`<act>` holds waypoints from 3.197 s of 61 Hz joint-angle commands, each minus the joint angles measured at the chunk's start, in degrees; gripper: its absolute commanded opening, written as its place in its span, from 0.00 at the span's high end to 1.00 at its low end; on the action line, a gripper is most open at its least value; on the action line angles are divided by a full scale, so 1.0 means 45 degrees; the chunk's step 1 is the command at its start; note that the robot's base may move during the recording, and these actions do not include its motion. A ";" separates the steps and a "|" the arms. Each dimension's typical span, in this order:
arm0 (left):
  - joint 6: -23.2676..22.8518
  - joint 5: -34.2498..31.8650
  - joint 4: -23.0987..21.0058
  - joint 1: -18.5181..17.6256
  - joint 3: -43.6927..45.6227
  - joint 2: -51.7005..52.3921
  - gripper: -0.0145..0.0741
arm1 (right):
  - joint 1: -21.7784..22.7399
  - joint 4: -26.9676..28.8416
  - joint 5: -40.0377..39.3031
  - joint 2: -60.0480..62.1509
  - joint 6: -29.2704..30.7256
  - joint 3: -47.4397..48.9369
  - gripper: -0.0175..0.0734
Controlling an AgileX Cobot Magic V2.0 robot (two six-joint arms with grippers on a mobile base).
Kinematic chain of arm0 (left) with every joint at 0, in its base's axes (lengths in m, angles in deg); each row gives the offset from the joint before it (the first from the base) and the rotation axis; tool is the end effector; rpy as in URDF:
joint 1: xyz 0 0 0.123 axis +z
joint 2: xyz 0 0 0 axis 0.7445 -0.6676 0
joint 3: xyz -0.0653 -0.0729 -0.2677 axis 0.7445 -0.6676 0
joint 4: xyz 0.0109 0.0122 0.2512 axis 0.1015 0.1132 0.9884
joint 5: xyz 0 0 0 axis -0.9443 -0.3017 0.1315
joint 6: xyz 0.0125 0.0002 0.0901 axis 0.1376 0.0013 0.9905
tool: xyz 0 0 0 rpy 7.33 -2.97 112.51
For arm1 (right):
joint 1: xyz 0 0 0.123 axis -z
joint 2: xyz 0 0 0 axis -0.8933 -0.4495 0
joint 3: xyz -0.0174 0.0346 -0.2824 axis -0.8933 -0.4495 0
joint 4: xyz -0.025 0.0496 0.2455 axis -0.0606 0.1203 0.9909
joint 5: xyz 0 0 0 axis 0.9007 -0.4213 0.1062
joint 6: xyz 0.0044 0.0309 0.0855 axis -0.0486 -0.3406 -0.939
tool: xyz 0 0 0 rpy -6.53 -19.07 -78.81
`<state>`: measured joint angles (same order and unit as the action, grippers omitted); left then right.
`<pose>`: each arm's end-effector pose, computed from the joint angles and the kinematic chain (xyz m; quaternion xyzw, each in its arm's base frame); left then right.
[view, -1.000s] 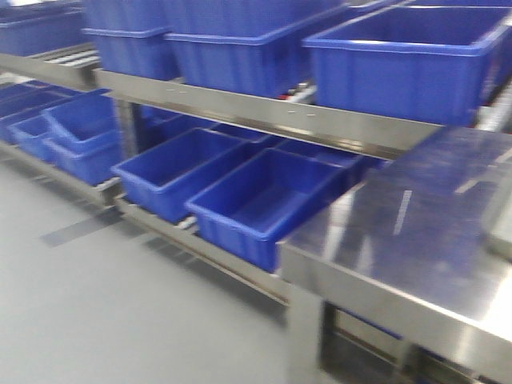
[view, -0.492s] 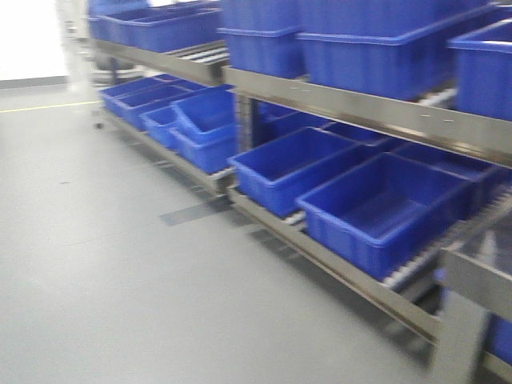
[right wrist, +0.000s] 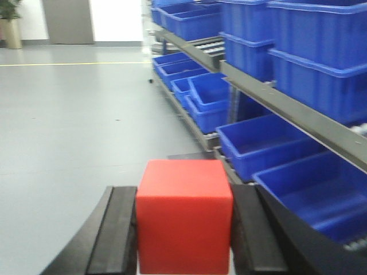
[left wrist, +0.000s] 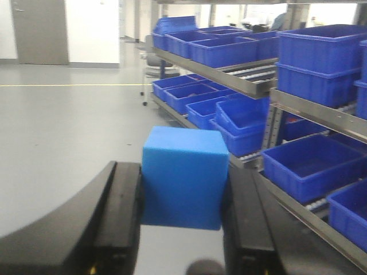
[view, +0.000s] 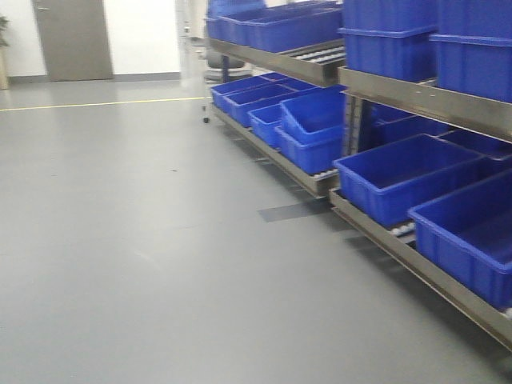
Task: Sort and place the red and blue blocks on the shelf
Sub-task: 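Turn the base away from the table holding both cubes, then drive forward down the aisle carrying both cubes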
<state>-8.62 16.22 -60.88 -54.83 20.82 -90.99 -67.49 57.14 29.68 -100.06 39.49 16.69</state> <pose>0.0663 -0.0081 0.2978 0.0147 0.6970 -0.0708 0.7134 0.0568 0.0063 0.2926 -0.0242 0.7117 0.0440 0.7007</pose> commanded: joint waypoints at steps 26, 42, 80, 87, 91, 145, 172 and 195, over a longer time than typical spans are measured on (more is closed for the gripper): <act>-0.0003 -0.1287 -0.0006 -0.0073 0.0326 -0.0096 0.70 | 0.0060 0.0000 -0.1030 -0.0127 0.0016 0.0362 0.72; -0.0003 -0.1287 -0.0006 -0.0073 0.0326 -0.0096 0.70 | 0.0060 0.0000 -0.1030 -0.0127 0.0016 0.0362 0.72; -0.0003 -0.1287 -0.0006 -0.0073 0.0326 -0.0096 0.70 | 0.0060 0.0000 -0.1030 -0.0127 0.0016 0.0362 0.72; -0.0003 -0.1287 -0.0006 -0.0073 0.0326 -0.0096 0.70 | 0.0060 0.0000 -0.1030 -0.0127 0.0016 0.0362 0.72; -0.0003 -0.1287 -0.0006 -0.0073 0.0326 -0.0096 0.70 | 0.0060 0.0000 -0.1030 -0.0127 0.0016 0.0362 0.72; -0.0003 -0.1287 -0.0006 -0.0073 0.0326 -0.0096 0.70 | 0.0060 0.0000 -0.1030 -0.0127 0.0016 0.0362 0.72; -0.0003 -0.1287 -0.0006 -0.0073 0.0326 -0.0096 0.70 | 0.0060 0.0000 -0.1030 -0.0127 0.0016 0.0362 0.72; -0.0003 -0.1264 -0.0006 -0.0073 0.0326 -0.0096 0.70 | 0.0060 0.0000 -0.1030 -0.0127 0.0016 0.0362 0.72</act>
<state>-8.62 16.22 -60.88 -54.83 20.82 -90.99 -67.49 57.14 29.68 -100.06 39.49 16.69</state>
